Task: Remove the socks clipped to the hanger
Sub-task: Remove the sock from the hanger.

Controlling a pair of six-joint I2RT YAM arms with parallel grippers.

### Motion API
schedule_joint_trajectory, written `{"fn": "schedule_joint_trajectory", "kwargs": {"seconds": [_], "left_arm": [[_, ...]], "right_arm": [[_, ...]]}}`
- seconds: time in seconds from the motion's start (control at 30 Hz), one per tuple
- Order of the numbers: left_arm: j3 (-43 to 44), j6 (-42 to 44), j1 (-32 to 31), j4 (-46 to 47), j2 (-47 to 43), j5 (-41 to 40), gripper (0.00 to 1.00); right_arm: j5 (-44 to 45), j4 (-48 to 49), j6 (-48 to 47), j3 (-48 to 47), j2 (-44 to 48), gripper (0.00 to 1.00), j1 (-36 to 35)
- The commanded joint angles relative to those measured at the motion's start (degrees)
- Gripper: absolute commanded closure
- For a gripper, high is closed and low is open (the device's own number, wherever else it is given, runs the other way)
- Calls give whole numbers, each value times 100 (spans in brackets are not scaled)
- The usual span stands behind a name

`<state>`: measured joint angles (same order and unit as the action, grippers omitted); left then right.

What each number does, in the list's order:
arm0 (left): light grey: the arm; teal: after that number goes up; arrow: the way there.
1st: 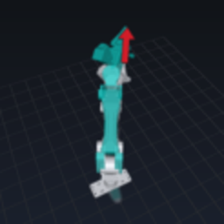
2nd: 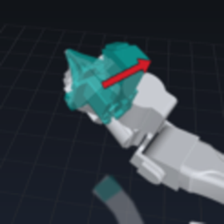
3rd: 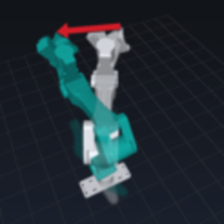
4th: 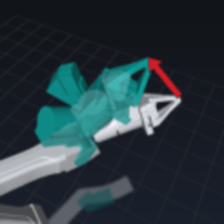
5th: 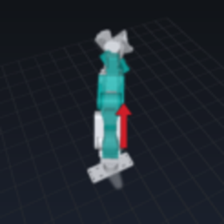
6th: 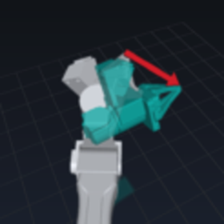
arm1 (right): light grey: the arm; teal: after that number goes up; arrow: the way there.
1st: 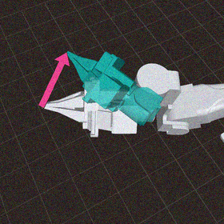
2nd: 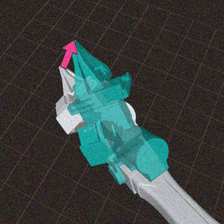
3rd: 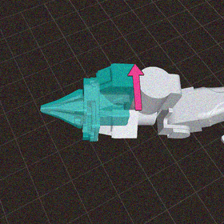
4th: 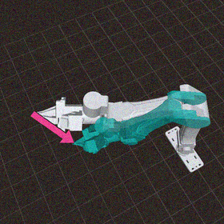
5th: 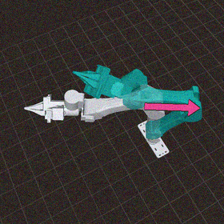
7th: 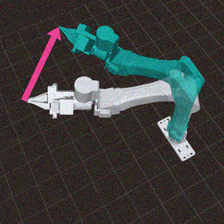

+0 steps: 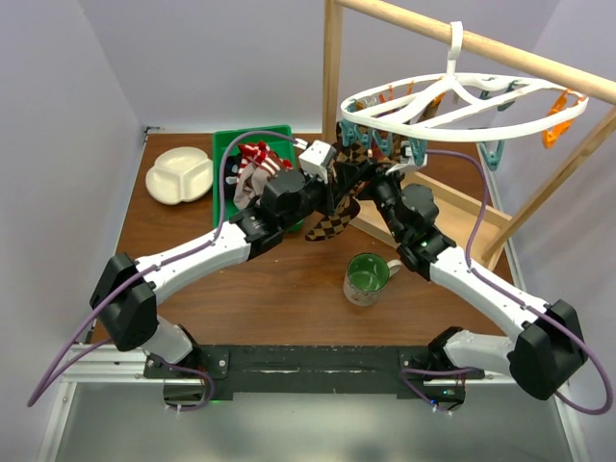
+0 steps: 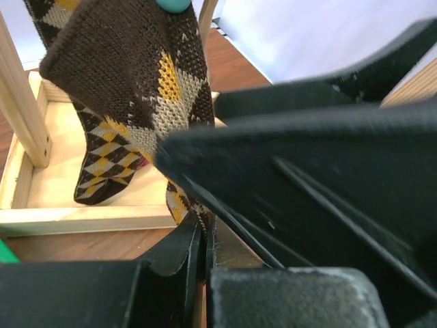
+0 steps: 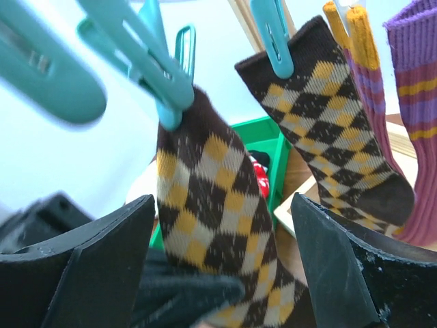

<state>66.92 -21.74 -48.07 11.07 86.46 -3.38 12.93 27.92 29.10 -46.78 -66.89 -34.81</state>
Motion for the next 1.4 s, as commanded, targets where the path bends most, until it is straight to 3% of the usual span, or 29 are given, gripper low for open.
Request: {"fn": "schedule_joint_trajectory", "kwargs": {"seconds": [0.0, 0.57, 0.67, 0.7, 0.87, 0.9, 1.0, 1.2, 1.37], "left_arm": [[243, 73, -88, -35, 38, 74, 100], [454, 179, -106, 88, 3, 197, 100], [454, 187, -106, 106, -41, 215, 100], [463, 187, -106, 106, -50, 180, 100], [489, 187, -106, 97, -102, 109, 100], [489, 179, -114, 97, -111, 57, 100], [507, 152, -106, 62, -164, -66, 100], [524, 135, -88, -166, -593, -487, 70], [656, 30, 270, -325, -937, -358, 62]], "right_arm": [[87, 301, 131, -436, -227, 15, -26], [52, 451, 350, -727, -860, 26, -35], [43, 451, 420, -744, -913, 39, -26], [34, 460, 456, -736, -913, 54, -35], [-18, 504, 570, -718, -922, 78, -26], [-27, 504, 622, -718, -922, 87, -26], [-141, 609, 640, -692, -896, 93, -9], [-518, 925, 895, -499, -738, 97, 176], [-862, 969, 1080, -498, -694, 98, 369]]}}
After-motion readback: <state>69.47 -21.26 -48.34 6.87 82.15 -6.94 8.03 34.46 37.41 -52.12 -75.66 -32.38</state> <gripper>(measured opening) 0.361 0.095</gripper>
